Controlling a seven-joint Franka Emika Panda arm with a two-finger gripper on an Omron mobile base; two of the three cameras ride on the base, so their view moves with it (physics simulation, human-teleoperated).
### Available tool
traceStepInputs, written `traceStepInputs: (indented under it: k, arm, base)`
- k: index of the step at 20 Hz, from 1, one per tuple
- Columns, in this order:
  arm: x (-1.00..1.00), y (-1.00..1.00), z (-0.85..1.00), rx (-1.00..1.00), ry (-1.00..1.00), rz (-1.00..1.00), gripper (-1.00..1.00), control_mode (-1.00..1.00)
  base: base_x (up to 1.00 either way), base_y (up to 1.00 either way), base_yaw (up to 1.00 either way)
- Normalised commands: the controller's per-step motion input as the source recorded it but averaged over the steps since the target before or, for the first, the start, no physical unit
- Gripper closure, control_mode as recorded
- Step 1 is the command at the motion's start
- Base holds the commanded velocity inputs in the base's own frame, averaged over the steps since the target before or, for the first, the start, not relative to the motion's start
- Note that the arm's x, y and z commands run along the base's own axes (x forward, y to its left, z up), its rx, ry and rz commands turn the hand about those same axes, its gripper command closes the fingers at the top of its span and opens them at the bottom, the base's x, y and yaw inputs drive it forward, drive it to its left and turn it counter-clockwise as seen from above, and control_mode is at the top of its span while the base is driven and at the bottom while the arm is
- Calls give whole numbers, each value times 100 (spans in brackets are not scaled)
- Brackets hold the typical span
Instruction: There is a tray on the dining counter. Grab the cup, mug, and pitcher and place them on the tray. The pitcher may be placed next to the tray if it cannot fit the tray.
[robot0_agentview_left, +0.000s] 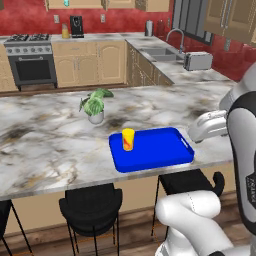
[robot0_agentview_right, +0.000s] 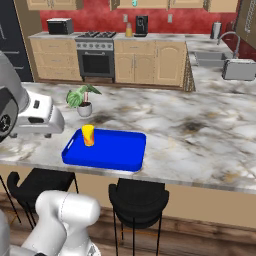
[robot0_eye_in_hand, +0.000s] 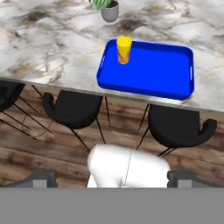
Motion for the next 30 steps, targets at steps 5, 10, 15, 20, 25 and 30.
traceStepInputs:
  k: [5, 10, 15, 20, 25, 30]
  arm:
    - [-42, -18, 2, -12, 0, 0, -100, -100]
    - [-1, -9, 0, 0, 0, -6, -100, -100]
    - [0, -26, 0, 1, 0, -7, -100, -100]
    - [0, -28, -8, 7, 0, -3, -100, -100]
    - [0, 2, -22, 3, -3, -1, -100, -100]
    - [0, 19, -23, 0, -4, 0, -100, -100]
  base:
    - [0, 0, 0]
    - [0, 0, 0]
    - [0, 0, 0]
    - [0, 0, 0]
    - [0, 0, 0]
    - [0, 0, 0]
